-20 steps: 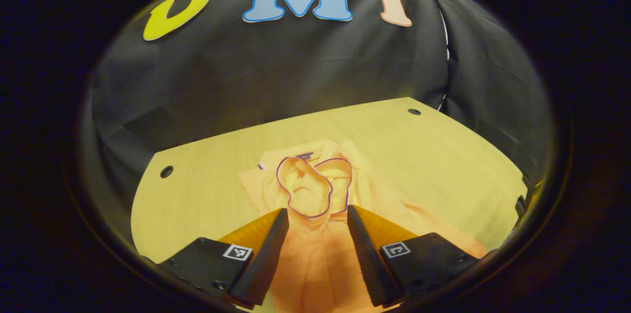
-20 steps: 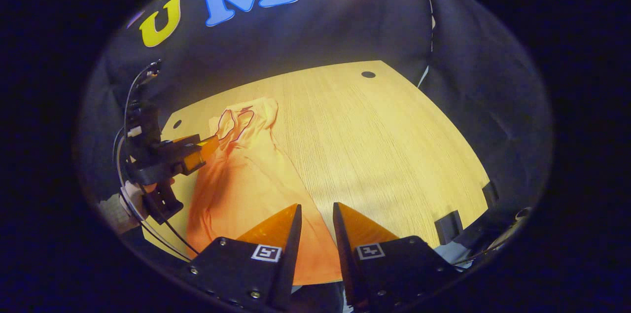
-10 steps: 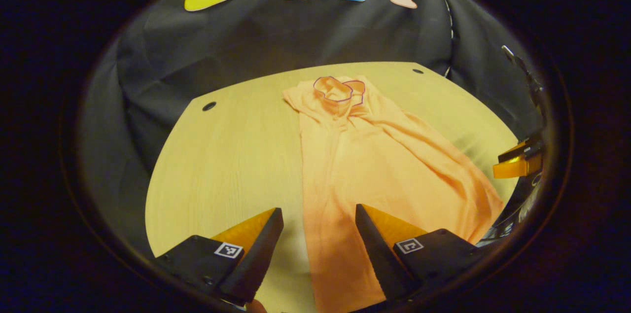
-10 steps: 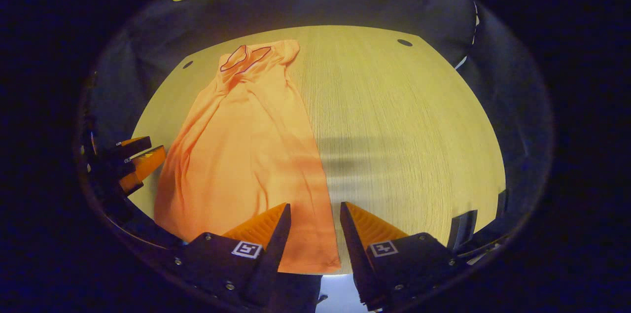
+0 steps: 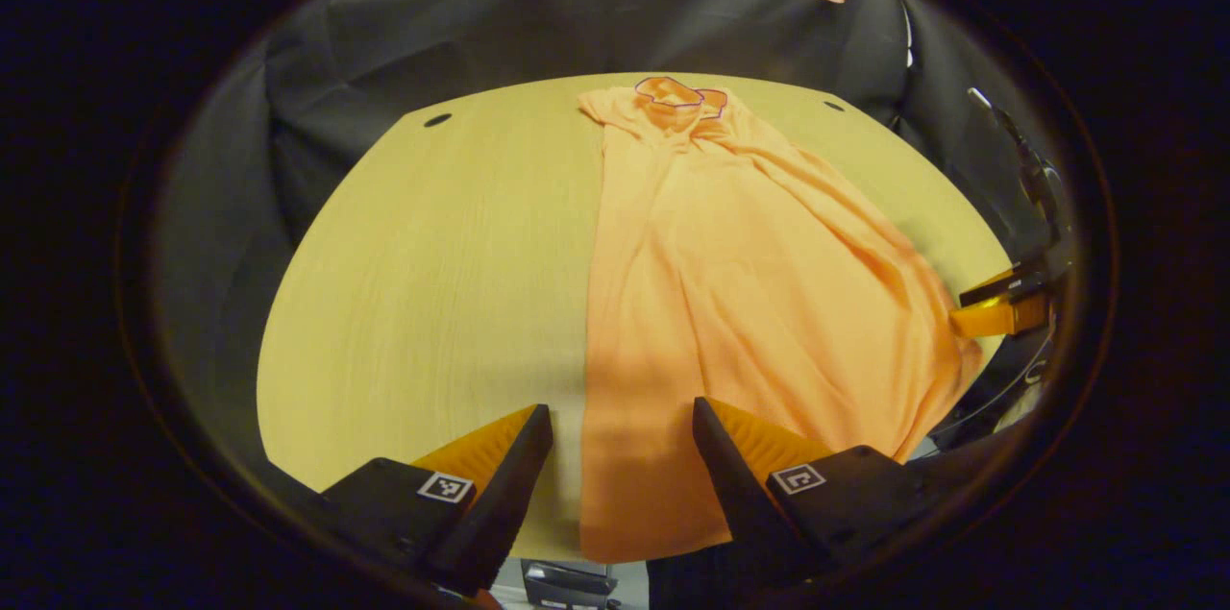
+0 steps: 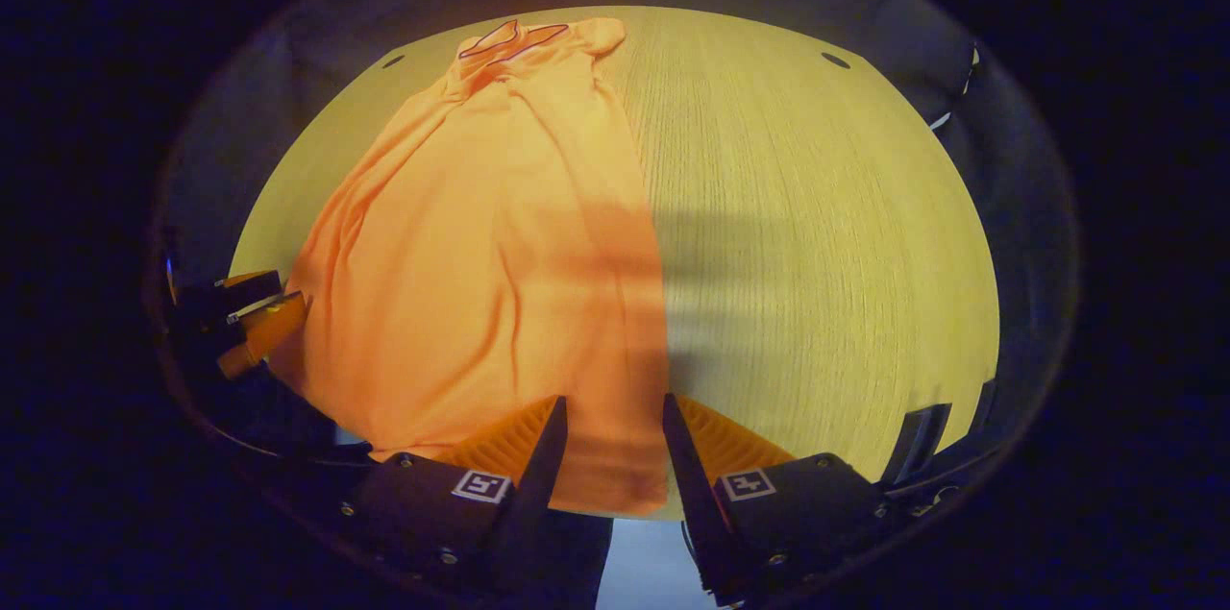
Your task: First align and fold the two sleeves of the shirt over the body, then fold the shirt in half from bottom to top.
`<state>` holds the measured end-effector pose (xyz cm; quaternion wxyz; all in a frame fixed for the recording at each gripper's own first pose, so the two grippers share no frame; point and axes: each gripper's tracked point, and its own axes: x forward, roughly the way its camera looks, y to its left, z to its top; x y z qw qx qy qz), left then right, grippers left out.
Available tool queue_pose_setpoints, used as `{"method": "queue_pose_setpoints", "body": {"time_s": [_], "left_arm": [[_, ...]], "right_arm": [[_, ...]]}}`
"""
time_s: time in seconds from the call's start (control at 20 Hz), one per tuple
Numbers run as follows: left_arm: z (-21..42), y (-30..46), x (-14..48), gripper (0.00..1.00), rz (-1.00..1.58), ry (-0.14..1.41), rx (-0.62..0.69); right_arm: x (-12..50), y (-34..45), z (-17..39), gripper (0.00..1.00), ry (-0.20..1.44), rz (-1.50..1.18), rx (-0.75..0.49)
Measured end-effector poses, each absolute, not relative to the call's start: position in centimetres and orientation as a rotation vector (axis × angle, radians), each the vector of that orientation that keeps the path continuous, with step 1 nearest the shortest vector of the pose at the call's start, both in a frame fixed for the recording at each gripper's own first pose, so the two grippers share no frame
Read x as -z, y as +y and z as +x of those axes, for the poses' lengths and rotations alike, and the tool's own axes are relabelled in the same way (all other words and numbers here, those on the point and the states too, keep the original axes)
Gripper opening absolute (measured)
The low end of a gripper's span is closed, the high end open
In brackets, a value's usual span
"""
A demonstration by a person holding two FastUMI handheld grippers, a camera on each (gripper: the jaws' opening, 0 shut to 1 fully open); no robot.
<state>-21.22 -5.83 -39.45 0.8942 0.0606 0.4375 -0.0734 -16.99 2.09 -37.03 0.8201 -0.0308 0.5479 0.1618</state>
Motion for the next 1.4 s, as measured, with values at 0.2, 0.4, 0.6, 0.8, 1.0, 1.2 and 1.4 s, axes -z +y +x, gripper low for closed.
{"method": "queue_pose_setpoints", "body": {"time_s": [0.2,0.4,0.6,0.8,1.0,1.2,1.4], "left_arm": [[-21.2,-5.8,39.6,0.97,0.141,0.901,0.146],[-21.3,-6.6,39.6,0.95,0.150,0.897,0.169],[-21.4,-8.4,39.7,0.49,0.190,0.891,0.235],[-20.9,-8.4,39.7,0.07,0.199,0.888,0.233],[-21.1,-8.2,39.5,0.07,0.200,0.895,0.230],[-19.8,-7.5,39.2,0.06,0.170,0.903,0.193],[-15.7,-6.9,37.0,0.08,0.105,0.864,0.143]], "right_arm": [[37.8,2.7,-17.4,0.64,1.173,-0.093,-0.338],[38.0,3.2,-17.4,0.63,1.170,-0.125,-0.336],[37.9,3.9,-17.6,0.07,1.172,-0.139,-0.331],[38.0,4.6,-17.8,0.05,1.180,-0.135,-0.365],[37.8,4.7,-17.7,0.00,1.178,-0.108,-0.359],[36.9,5.1,-17.0,0.00,1.159,-0.088,-0.371],[34.1,6.3,-13.7,0.00,1.096,-0.041,-0.380]]}}
